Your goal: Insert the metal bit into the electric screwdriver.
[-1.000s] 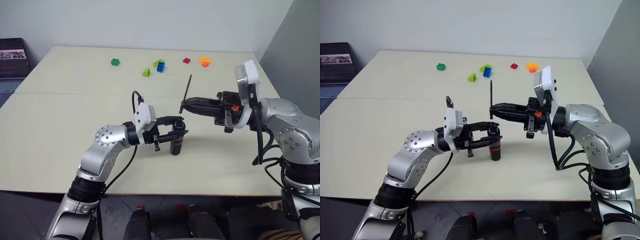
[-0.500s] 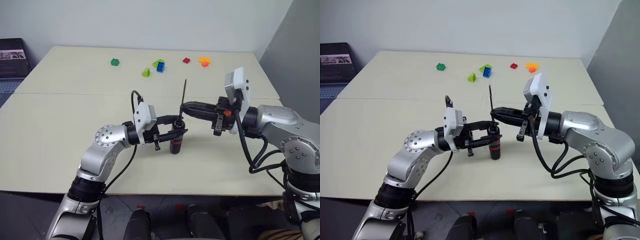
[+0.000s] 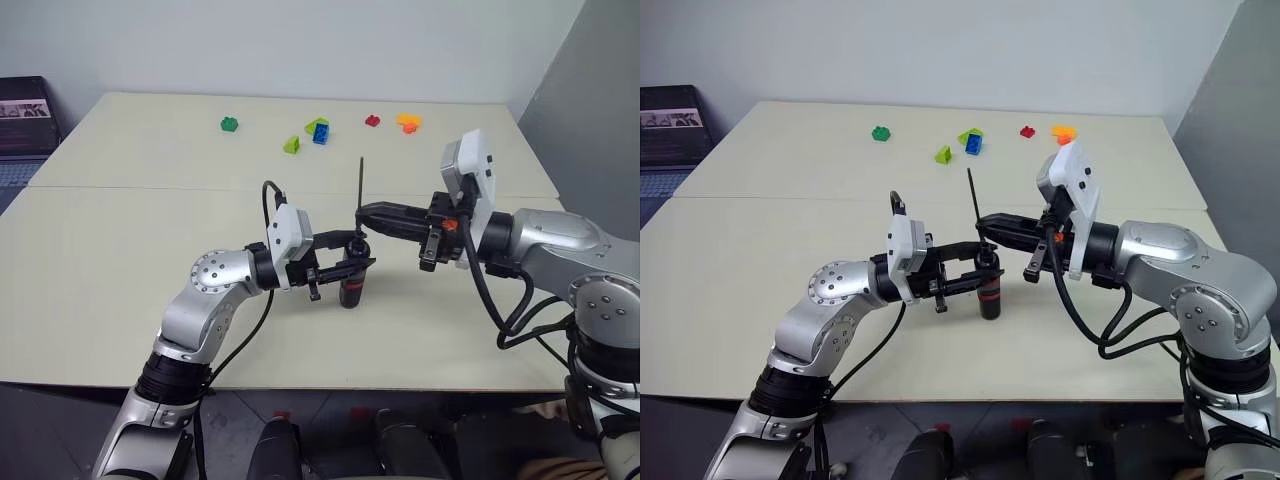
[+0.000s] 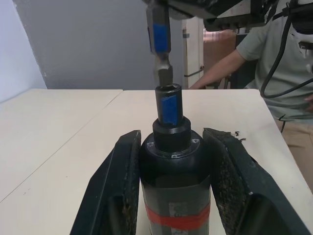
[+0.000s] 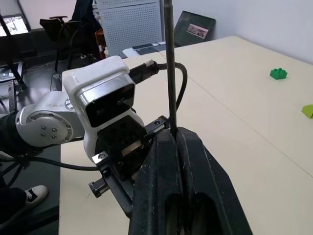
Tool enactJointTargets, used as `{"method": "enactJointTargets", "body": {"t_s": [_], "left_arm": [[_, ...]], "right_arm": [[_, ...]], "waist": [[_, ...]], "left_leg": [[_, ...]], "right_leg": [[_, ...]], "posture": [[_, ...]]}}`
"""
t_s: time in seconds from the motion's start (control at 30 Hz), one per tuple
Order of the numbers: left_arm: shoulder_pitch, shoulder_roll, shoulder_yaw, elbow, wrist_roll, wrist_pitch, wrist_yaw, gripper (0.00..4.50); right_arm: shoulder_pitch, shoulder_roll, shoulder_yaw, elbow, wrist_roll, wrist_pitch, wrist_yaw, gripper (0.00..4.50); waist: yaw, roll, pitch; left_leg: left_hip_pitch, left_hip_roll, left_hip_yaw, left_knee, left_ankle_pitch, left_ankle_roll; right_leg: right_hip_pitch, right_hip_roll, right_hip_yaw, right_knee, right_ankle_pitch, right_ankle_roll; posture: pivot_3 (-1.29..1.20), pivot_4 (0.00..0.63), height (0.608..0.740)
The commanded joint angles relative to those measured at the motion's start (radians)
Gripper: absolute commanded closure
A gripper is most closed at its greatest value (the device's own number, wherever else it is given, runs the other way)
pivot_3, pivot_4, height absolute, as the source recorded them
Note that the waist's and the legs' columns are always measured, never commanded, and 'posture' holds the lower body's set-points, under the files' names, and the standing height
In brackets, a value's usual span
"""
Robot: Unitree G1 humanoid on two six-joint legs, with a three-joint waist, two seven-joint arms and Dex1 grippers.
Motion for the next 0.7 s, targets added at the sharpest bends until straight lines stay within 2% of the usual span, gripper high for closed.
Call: {"method": "enactJointTargets", "body": {"t_s": [0.03,0.7], "left_arm": [[0.000,0.014,0.001,0.027,0.055,-0.008,0.021,2.87],[-0.002,0.016,-0.002,0.028,0.051,-0.009,0.022,2.87]], "right_arm": [[-0.023,-0.007,-0.047,-0.031,0.040,0.000,-0.022,4.50],[0.029,-0.025,-0.029,-0.038,0.057,-0.013,-0.046,4.50]], "waist": [[0.000,0.000,0.000],[0.000,0.000,0.000]], "left_leg": [[0.000,0.000,0.000,0.000,0.000,0.000],[0.000,0.000,0.000,-0.001,0.000,0.000]], "right_leg": [[0.000,0.000,0.000,0.000,0.000,0.000],[-0.001,0.000,0.000,0.000,0.000,0.000]], "posture": [[0.00,0.150,0.740],[0.00,0.150,0.740]]}}
